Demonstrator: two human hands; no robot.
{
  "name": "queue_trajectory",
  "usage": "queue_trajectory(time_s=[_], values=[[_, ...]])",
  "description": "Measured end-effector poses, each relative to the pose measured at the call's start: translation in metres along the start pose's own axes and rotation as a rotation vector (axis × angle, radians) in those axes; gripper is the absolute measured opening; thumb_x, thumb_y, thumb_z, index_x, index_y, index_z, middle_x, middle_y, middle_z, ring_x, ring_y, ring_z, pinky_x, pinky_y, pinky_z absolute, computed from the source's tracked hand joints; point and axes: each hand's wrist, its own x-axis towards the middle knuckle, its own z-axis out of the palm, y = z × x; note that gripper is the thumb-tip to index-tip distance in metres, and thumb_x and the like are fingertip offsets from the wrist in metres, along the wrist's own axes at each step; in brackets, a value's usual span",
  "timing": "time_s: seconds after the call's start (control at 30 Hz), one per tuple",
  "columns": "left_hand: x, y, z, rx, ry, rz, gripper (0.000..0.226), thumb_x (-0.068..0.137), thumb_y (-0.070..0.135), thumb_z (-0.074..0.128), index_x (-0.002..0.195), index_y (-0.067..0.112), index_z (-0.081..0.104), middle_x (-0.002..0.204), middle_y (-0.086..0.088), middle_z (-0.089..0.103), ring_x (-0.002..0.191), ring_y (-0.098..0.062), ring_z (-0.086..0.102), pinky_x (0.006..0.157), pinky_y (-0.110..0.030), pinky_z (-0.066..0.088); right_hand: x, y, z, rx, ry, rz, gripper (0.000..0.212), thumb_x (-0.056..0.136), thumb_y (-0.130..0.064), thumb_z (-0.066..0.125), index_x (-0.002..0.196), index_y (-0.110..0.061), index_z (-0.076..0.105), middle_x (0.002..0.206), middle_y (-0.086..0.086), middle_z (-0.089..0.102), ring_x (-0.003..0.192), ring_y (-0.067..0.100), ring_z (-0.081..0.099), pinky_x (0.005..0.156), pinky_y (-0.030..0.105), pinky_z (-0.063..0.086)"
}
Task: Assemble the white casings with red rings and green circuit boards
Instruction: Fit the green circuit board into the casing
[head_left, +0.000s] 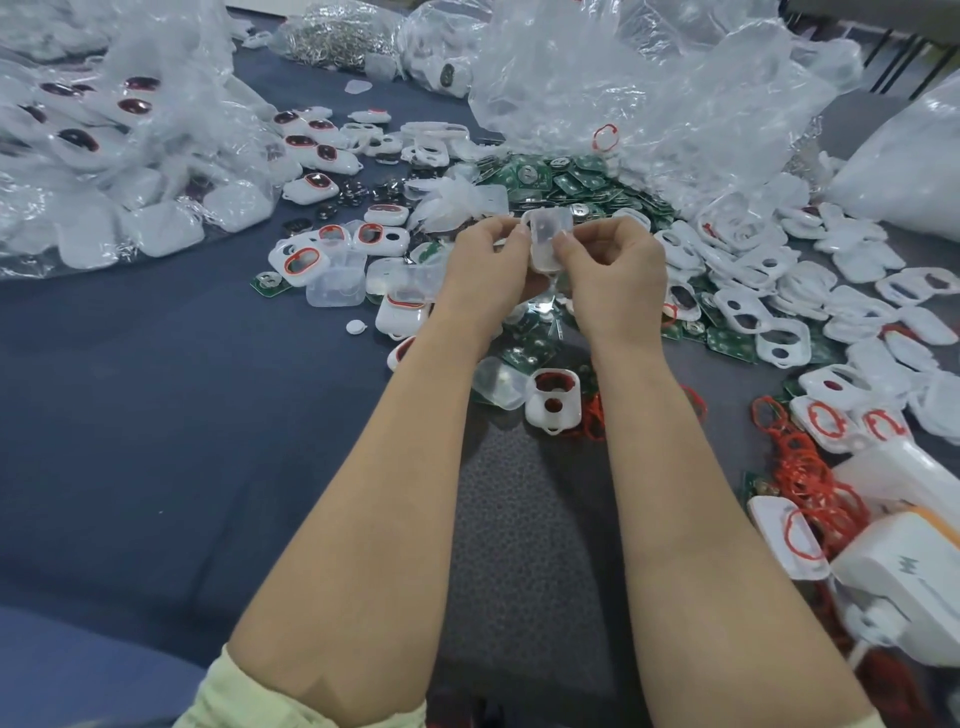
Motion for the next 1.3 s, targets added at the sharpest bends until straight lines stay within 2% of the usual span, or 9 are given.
queue_trajectory(time_s=[0.17, 0.3, 0.47, 0.67, 0.87, 1.0, 1.1, 1.2, 1.3], values=[[-0.001, 0.000, 0.003, 0.133, 0.007, 0.059, 0.025, 0.101, 0.014, 0.043, 0.118, 0.004, 0.059, 0.094, -0.007, 0.065, 0.073, -0.007, 0.064, 0.058, -0.014, 0.053, -0.002, 0.002, 0.002, -0.158, 0.071, -0.079, 0.010, 0.085, -0.022, 0.068, 0.081, -0.015, 0.061, 0.074, -0.007, 0.059, 0.075, 0.009, 0.056, 0.071, 0.019, 0.042], [-0.002, 0.001, 0.006, 0.151, -0.016, 0.039, 0.028, 0.102, 0.013, 0.040, 0.120, 0.003, 0.058, 0.110, -0.016, 0.066, 0.099, -0.024, 0.066, 0.081, -0.031, 0.058, -0.003, 0.003, 0.004, -0.216, 0.097, -0.104, 0.012, 0.086, -0.024, 0.067, 0.082, -0.016, 0.058, 0.084, 0.002, 0.063, 0.084, 0.017, 0.058, 0.079, 0.028, 0.044], [-0.002, 0.003, 0.006, 0.182, -0.011, 0.020, 0.029, 0.102, 0.018, 0.040, 0.118, 0.004, 0.059, 0.113, -0.016, 0.065, 0.107, -0.028, 0.063, 0.094, -0.044, 0.052, -0.002, 0.004, 0.005, -0.170, 0.108, -0.098, 0.011, 0.087, -0.017, 0.064, 0.085, -0.014, 0.054, 0.075, -0.004, 0.055, 0.077, 0.016, 0.054, 0.074, 0.025, 0.041], [-0.005, 0.001, 0.005, 0.128, -0.050, 0.032, 0.010, 0.095, 0.012, 0.055, 0.103, 0.010, 0.059, 0.103, -0.020, 0.069, 0.098, -0.030, 0.068, 0.090, -0.045, 0.055, 0.000, 0.005, 0.004, -0.139, 0.083, -0.063, 0.012, 0.088, -0.018, 0.064, 0.085, -0.014, 0.053, 0.072, -0.008, 0.052, 0.074, 0.013, 0.052, 0.071, 0.020, 0.038], [0.005, -0.002, -0.007, 0.095, 0.148, 0.016, 0.012, 0.095, 0.008, 0.056, 0.106, 0.005, 0.059, 0.097, -0.011, 0.066, 0.075, -0.014, 0.069, 0.069, -0.026, 0.059, 0.009, 0.008, -0.010, -0.051, 0.129, 0.025, 0.006, 0.093, -0.019, 0.056, 0.094, -0.014, 0.059, 0.084, -0.007, 0.059, 0.076, 0.006, 0.055, 0.075, 0.022, 0.047], [0.010, 0.001, -0.016, -0.005, 0.279, -0.011, 0.004, 0.097, 0.011, 0.054, 0.098, 0.011, 0.058, 0.091, -0.007, 0.065, 0.068, -0.014, 0.068, 0.070, -0.029, 0.059, 0.013, 0.016, -0.021, -0.254, 0.189, 0.045, 0.021, 0.093, -0.010, 0.049, 0.105, -0.012, 0.065, 0.095, -0.001, 0.063, 0.090, 0.011, 0.057, 0.079, 0.023, 0.045], [0.009, 0.004, -0.017, -0.135, 0.291, -0.051, 0.014, 0.098, 0.010, 0.052, 0.085, 0.013, 0.058, 0.083, -0.001, 0.061, 0.058, -0.007, 0.062, 0.061, -0.020, 0.057, 0.014, 0.016, -0.012, -0.466, 0.028, -0.005, 0.027, 0.092, -0.009, 0.048, 0.110, -0.014, 0.068, 0.112, 0.005, 0.065, 0.107, 0.020, 0.058, 0.090, 0.026, 0.045], [0.008, 0.005, -0.017, -0.160, 0.255, -0.064, 0.023, 0.097, 0.007, 0.050, 0.077, 0.015, 0.057, 0.083, -0.002, 0.060, 0.060, -0.008, 0.062, 0.064, -0.020, 0.057, 0.020, 0.012, -0.001, -0.686, -0.135, -0.015, 0.031, 0.091, -0.022, 0.057, 0.120, -0.015, 0.063, 0.125, 0.010, 0.058, 0.119, 0.030, 0.050, 0.101, 0.042, 0.042], [0.008, 0.005, -0.017, -0.178, 0.250, -0.077, 0.017, 0.096, 0.006, 0.053, 0.080, 0.011, 0.057, 0.085, -0.004, 0.061, 0.062, -0.009, 0.062, 0.069, -0.024, 0.058, 0.023, 0.009, 0.006, -0.805, -0.162, 0.001, 0.034, 0.090, -0.029, 0.059, 0.122, -0.016, 0.061, 0.129, 0.009, 0.054, 0.123, 0.033, 0.045, 0.101, 0.043, 0.037]])
